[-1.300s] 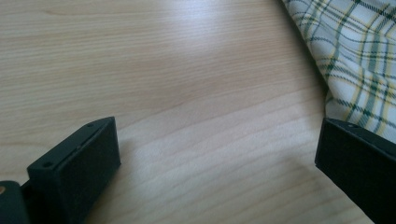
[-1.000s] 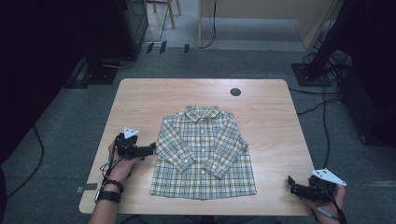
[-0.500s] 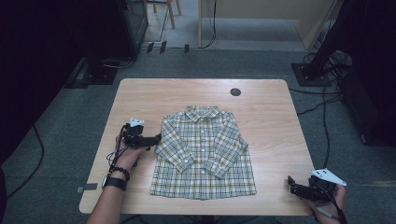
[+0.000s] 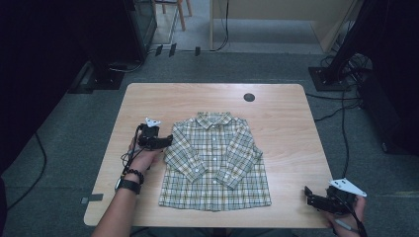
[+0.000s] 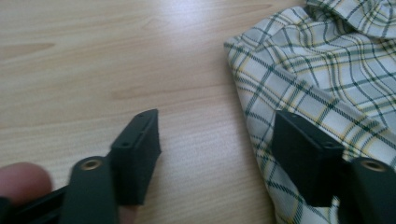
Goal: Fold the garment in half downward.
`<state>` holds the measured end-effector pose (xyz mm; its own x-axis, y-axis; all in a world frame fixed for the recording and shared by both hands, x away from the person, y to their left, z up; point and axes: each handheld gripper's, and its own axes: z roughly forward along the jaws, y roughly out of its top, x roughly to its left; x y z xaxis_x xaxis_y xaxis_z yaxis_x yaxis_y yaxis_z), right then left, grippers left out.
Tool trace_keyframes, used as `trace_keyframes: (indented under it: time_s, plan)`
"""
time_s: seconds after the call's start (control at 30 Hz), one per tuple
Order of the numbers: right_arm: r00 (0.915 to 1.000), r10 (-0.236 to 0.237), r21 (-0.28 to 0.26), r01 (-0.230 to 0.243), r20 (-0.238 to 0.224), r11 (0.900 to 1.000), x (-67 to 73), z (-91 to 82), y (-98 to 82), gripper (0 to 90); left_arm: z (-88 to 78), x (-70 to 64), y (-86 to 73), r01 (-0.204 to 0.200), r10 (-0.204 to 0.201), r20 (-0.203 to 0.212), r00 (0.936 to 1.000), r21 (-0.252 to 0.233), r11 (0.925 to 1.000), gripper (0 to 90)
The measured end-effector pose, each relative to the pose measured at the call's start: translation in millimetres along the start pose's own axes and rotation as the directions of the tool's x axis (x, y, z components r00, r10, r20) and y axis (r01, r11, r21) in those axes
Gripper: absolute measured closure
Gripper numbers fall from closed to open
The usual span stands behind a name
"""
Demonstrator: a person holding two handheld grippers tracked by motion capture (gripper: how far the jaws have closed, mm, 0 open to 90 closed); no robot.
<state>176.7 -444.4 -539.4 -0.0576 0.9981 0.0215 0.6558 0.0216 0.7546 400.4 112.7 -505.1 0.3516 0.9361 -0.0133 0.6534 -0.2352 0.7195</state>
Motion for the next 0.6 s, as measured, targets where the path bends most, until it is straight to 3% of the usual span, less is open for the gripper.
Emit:
trace_keyframes:
  time_s: [0.1, 0.17, 0.3, 0.37, 0.4, 0.53, 0.6]
  plan:
    - [1.0000, 0.000, 0.000, 0.000, 0.000, 1.000, 0.0, 0.0, 0.0, 0.0, 2.9, -0.8, 2.4, -0.002, 0.002, 0.037, 0.9993, -0.003, 1.0000, 40.2]
    - [1.0000, 0.000, 0.000, 0.000, 0.000, 1.000, 0.0, 0.0, 0.0, 0.0, 5.7, -2.2, 3.6, -0.013, 0.013, 0.061, 0.9981, 0.001, 0.9999, 29.5]
    - [1.0000, 0.000, 0.000, 0.000, 0.000, 1.000, 0.0, 0.0, 0.0, 0.0, 11.6, -5.9, 6.5, -0.013, 0.012, 0.057, 0.9983, 0.024, 0.9996, 19.3]
    - [1.0000, 0.000, 0.000, 0.000, 0.000, 1.000, 0.0, 0.0, 0.0, 0.0, 16.2, -7.5, 10.3, 0.010, -0.013, 0.084, 0.9964, 0.034, 0.9994, 17.0]
    - [1.0000, 0.000, 0.000, 0.000, 0.000, 1.000, 0.0, 0.0, 0.0, 0.0, 16.2, -7.5, 10.3, 0.010, -0.013, 0.084, 0.9964, 0.034, 0.9994, 9.6]
    - [1.0000, 0.000, 0.000, 0.000, 0.000, 1.000, 0.0, 0.0, 0.0, 0.0, 23.0, -11.6, 16.6, 0.013, -0.016, 0.083, 0.9964, 0.037, 0.9992, 8.7]
    - [1.0000, 0.000, 0.000, 0.000, 0.000, 1.000, 0.0, 0.0, 0.0, 0.0, 26.3, -12.2, 19.4, 0.021, -0.025, 0.091, 0.9956, 0.047, 0.9987, 2.0]
